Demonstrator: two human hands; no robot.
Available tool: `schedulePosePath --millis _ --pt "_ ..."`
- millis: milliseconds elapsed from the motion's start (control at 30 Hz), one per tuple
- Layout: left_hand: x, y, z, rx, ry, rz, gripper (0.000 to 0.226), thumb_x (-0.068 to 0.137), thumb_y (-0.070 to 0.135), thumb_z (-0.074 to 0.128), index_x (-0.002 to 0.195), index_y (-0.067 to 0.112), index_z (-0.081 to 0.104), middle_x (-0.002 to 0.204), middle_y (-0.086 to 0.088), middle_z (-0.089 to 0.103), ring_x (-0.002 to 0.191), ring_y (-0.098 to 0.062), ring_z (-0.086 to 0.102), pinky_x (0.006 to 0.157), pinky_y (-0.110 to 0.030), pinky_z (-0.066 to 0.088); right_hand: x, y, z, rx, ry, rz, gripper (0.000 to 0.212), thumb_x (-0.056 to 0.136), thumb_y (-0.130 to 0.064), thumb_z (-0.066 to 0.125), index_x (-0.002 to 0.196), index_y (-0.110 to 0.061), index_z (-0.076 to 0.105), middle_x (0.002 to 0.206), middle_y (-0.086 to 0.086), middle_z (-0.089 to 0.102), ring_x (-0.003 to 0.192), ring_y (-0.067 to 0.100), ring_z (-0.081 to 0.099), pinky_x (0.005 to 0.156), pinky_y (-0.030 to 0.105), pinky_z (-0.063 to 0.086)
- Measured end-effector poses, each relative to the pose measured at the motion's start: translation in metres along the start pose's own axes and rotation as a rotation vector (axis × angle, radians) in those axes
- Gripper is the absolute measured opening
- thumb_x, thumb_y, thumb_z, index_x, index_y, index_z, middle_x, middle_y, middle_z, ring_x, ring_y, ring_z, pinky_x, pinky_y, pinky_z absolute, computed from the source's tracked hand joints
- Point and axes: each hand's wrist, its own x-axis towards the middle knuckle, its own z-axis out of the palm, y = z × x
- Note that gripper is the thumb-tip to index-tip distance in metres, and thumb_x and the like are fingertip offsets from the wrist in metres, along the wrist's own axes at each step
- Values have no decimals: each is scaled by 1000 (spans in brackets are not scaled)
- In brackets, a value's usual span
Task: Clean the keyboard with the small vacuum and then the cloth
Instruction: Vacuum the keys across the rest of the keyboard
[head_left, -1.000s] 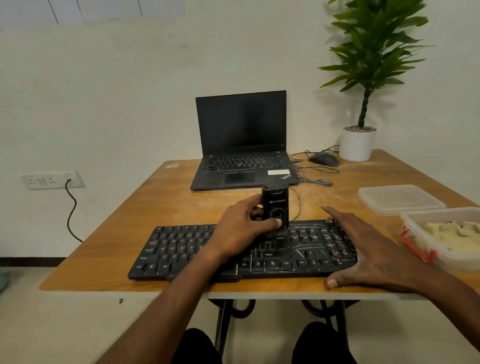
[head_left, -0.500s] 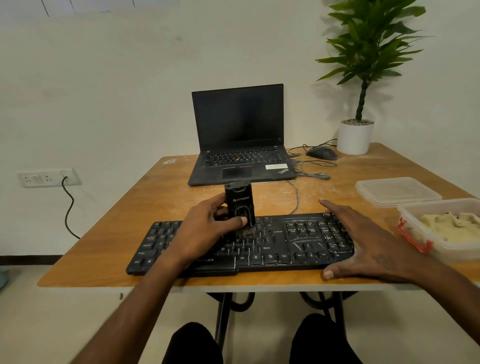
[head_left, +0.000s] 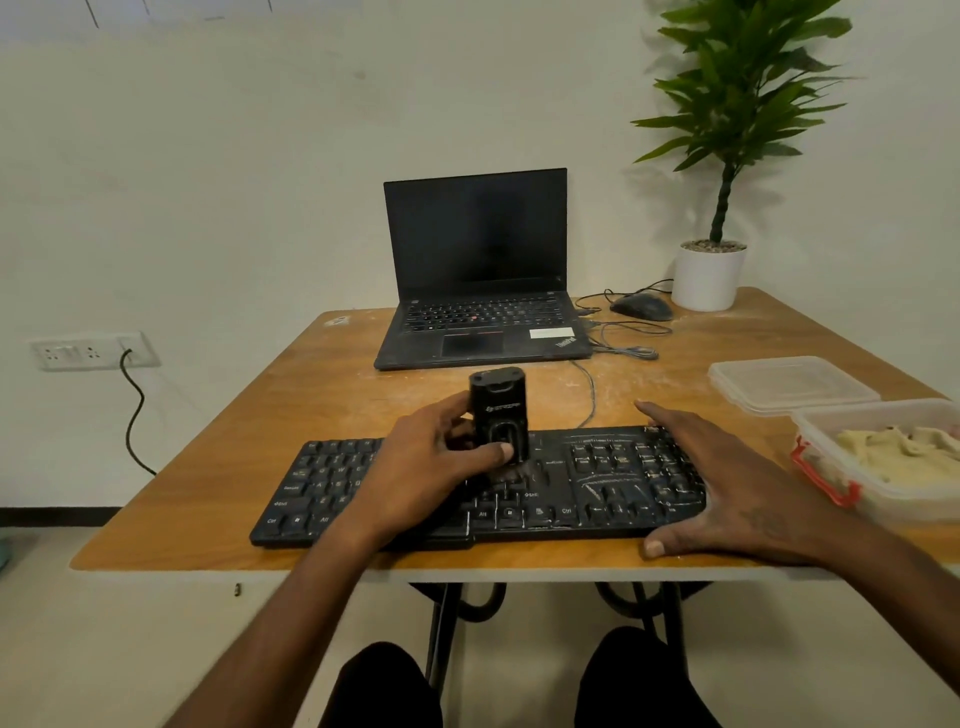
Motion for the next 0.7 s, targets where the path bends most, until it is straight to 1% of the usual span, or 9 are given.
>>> schedulePosePath --millis 67,133,267,333,400,533,600,700 --pt "-8 -5 -14 1 19 -28 55 93 27 75 141 41 51 117 16 73 102 3 72 80 -15 59 0 1 0 3 2 -2 132 47 -91 72 149 -60 -6 163 -18 15 145 10 26 118 43 33" --pt "-12 -6 -19 -22 23 -36 58 93 26 75 145 35 52 120 11 75 103 -1 74 80 -16 59 0 1 0 1 5 -4 132 47 -91 73 149 -61 -6 162 -18 16 144 9 27 117 42 33" --pt "-6 2 -2 -5 -28 6 57 94 26 77 144 38 53 124 12 74 108 0 72 91 -23 59 -1 0 0 6 2 -9 130 48 -91 73 148 -61 -6 162 -18 16 143 7 27 116 40 33" --pt "0 7 14 4 -47 33 57 93 30 78 144 39 55 126 13 73 111 1 70 96 -28 59 -1 0 0 6 2 -6 130 48 -92 72 148 -61 -5 162 -17 16 143 8 27 117 41 34" --pt "4 11 25 -6 -61 48 54 93 30 78 142 39 56 125 12 73 111 0 70 99 -33 59 -1 -1 0 14 0 -2 131 46 -93 71 148 -62 -5 162 -16 17 144 9 28 116 44 35" --pt "-3 9 15 -36 -58 34 52 94 26 77 137 44 54 121 14 74 107 -1 72 93 -28 61 0 1 -1 11 -1 -4 132 47 -91 72 150 -58 -3 162 -16 18 143 8 28 117 42 33" --pt "-12 2 0 -24 -34 8 52 93 27 76 138 41 54 119 13 75 106 -1 73 90 -27 61 0 1 0 16 3 -4 132 47 -91 73 151 -57 -2 161 -17 19 142 7 28 117 40 33" --pt "-26 -9 -21 -71 3 -44 56 91 26 76 142 33 55 119 9 77 106 -10 75 89 -31 62 0 1 0 18 12 -17 133 47 -90 74 152 -54 1 160 -17 20 143 7 28 118 38 31"
